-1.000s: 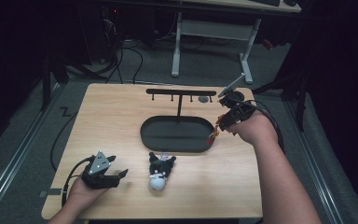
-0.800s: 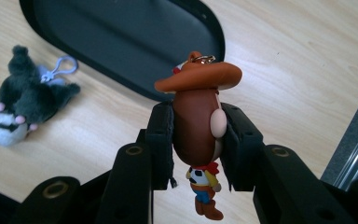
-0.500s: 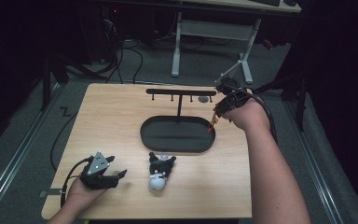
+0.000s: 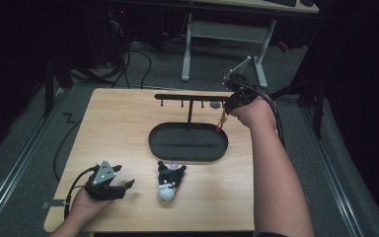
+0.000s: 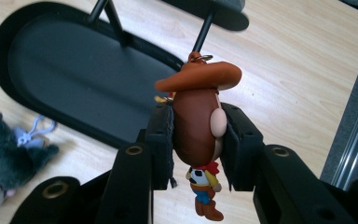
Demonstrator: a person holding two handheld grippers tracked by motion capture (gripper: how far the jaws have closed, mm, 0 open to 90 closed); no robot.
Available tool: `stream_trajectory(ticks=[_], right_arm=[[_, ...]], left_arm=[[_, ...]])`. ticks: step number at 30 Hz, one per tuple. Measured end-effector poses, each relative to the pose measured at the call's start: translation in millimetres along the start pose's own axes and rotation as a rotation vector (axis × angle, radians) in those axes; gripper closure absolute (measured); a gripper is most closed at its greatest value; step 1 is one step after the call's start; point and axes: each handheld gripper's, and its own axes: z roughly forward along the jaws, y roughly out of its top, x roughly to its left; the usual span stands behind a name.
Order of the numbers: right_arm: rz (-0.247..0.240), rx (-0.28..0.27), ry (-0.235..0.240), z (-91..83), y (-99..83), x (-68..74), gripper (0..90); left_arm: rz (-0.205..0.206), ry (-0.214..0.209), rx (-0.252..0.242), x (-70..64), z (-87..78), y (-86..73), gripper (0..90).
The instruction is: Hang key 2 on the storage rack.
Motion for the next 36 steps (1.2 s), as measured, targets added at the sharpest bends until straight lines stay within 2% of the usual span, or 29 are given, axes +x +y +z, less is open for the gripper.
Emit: stream_trajectory(ticks=[3, 10, 15, 19, 26, 28, 31, 34, 36], right_arm=[[0.010, -0.017, 0.012, 3.4, 5.0, -0.9, 67.3], [0.034, -0.013, -0.020, 14.7, 9.6, -5.1, 67.3], [0.073, 0.002, -0.021, 25.4, -1.7, -18.4, 67.2], [0.091, 0.012, -0.013, 34.7, -10.9, -22.4, 67.1], [0.101, 0.022, 0.024, 66.9, -31.6, -25.0, 65.0], [0.106, 0.018, 0.028, 69.5, -32.9, -25.2, 64.0], [0.112, 0.008, 0.043, 75.8, -38.5, -26.3, 53.9], [0.123, -0.010, 0.062, 75.7, -43.0, -26.8, 53.0], [0.124, -0.024, 0.062, 73.1, -53.7, -25.9, 51.0]], left_arm=[[0.005, 0.002, 0.001, -0.3, -0.4, 0.0, 29.1], [0.001, 0.001, 0.000, 0.9, -0.8, -0.2, 29.1], [0.005, -0.001, -0.001, 0.2, -0.6, 0.1, 29.1], [0.006, 0.000, -0.001, -0.1, -0.2, 0.3, 29.2], [0.006, -0.011, 0.002, -3.2, 0.5, 1.2, 30.0], [0.003, -0.013, 0.002, -3.4, 0.6, 1.2, 30.3], [-0.004, -0.017, 0.006, -3.1, 0.6, 1.8, 31.4], [-0.011, -0.020, 0.008, -2.5, 0.5, 2.4, 32.6], [-0.022, -0.021, -0.001, -2.0, 0.7, 2.8, 33.7]])
